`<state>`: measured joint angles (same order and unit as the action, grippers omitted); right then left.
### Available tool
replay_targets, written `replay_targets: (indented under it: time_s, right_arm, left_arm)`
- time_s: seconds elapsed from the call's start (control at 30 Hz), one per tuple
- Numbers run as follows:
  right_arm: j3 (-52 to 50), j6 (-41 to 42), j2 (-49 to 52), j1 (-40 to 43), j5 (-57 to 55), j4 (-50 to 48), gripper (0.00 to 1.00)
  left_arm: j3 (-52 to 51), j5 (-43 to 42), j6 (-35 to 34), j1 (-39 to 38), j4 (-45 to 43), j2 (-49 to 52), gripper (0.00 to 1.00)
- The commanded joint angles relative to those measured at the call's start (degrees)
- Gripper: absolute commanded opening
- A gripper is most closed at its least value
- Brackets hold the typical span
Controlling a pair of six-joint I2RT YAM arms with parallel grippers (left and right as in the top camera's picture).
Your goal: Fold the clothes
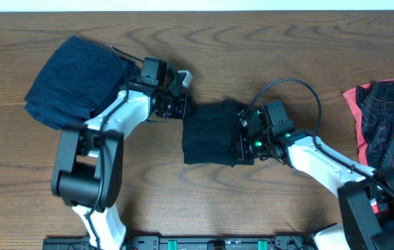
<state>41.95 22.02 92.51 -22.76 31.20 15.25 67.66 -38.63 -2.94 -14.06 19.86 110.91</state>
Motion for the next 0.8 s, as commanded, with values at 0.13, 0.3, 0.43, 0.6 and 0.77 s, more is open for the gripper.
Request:
replay_targets:
  time_s: [0.13,0.3,0.43,0.6,0.77]
  right_arm:
    - [0.6,3.2,1.0,-0.1,-3.6,3.0,0.01]
    - [0.7,3.2,0.9,-0.1,-3.8,3.9,0.01]
    - [0.7,2.6,0.5,-0.1,-3.6,4.4,0.01]
    - [0.8,-1.7,-2.9,-0.1,-2.2,4.3,0.06]
    - [1.3,-5.1,-12.2,-0.1,-2.8,2.1,0.09]
  left_arm:
    - [1.4,5.0,-0.1,4.5,0.8,1.2,0.06]
    - [3.0,4.6,-1.9,8.8,2.7,-3.8,0.10]
    - [3.1,4.6,-1.8,10.2,8.0,-9.7,0.33]
    - [3.1,4.6,-1.8,9.5,20.1,-17.6,0.41]
    - [3.1,4.5,-1.8,6.8,30.8,-21.7,0.53]
